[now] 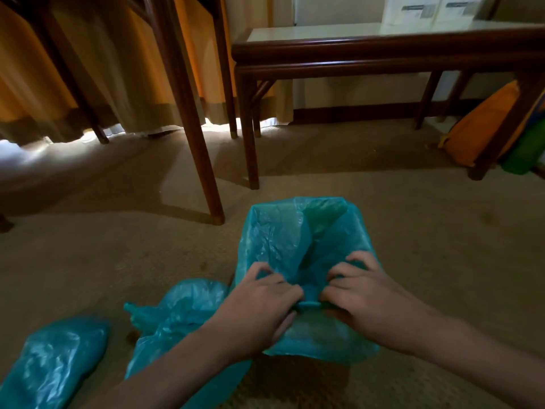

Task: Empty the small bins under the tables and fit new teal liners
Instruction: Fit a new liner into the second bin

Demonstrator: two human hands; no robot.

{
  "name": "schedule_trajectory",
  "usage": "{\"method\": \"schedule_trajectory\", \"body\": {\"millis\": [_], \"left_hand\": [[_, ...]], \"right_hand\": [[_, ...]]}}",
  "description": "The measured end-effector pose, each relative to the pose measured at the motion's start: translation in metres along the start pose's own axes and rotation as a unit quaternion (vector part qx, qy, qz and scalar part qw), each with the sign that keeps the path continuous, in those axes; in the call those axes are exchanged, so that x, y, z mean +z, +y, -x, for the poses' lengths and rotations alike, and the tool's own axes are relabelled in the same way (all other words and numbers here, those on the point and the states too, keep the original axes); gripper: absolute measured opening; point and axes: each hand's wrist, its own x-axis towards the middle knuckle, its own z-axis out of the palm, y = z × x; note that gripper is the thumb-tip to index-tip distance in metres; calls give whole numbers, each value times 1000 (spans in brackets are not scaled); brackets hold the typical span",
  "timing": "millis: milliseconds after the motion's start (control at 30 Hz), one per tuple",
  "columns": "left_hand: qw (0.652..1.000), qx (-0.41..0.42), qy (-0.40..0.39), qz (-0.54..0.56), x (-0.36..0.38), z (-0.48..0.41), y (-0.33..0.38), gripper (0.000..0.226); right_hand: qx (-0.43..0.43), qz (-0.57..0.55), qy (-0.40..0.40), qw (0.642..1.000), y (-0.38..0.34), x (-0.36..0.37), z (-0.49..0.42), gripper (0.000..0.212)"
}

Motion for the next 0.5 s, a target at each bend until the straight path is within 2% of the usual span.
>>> {"method": "schedule_trajectory", "body": {"millis": [100, 200, 233, 267, 300, 333, 367, 400, 433, 467, 500], "left_hand": [[1000, -28, 2, -11, 5, 22, -18, 16], [996, -67, 60, 15, 5, 40, -26, 20], [989, -103, 76, 80, 2, 41, -23, 28], [965, -165, 96, 182, -4, 38, -15, 44], [908, -253, 114, 313, -5, 33, -9, 62], [816, -345, 124, 448, -6, 24, -3, 77], [705, -422, 124, 556, -4, 16, 1, 88], [595, -467, 125, 642, 2, 10, 4, 92], [501, -496, 133, 697, 12, 6, 5, 85], [432, -508, 141, 732, 19, 3, 6, 71], [390, -508, 146, 754, 21, 1, 6, 59]], "right_hand": [[28, -13, -7, 1000, 21, 0, 25, 29], [61, -16, -29, 998, 31, -4, 46, 31], [88, -38, -22, 995, 29, -4, 50, 34], [136, -85, -1, 987, 25, -5, 51, 39], [212, -169, 23, 962, 18, -10, 49, 50], [298, -270, 43, 915, 9, -15, 43, 63], [374, -377, 59, 845, -2, -21, 34, 71], [435, -485, 59, 756, -10, -21, 25, 69], [478, -567, 58, 668, -16, -17, 18, 57], [506, -616, 69, 600, -19, -13, 13, 39], [530, -648, 82, 540, -21, -12, 11, 28]]}}
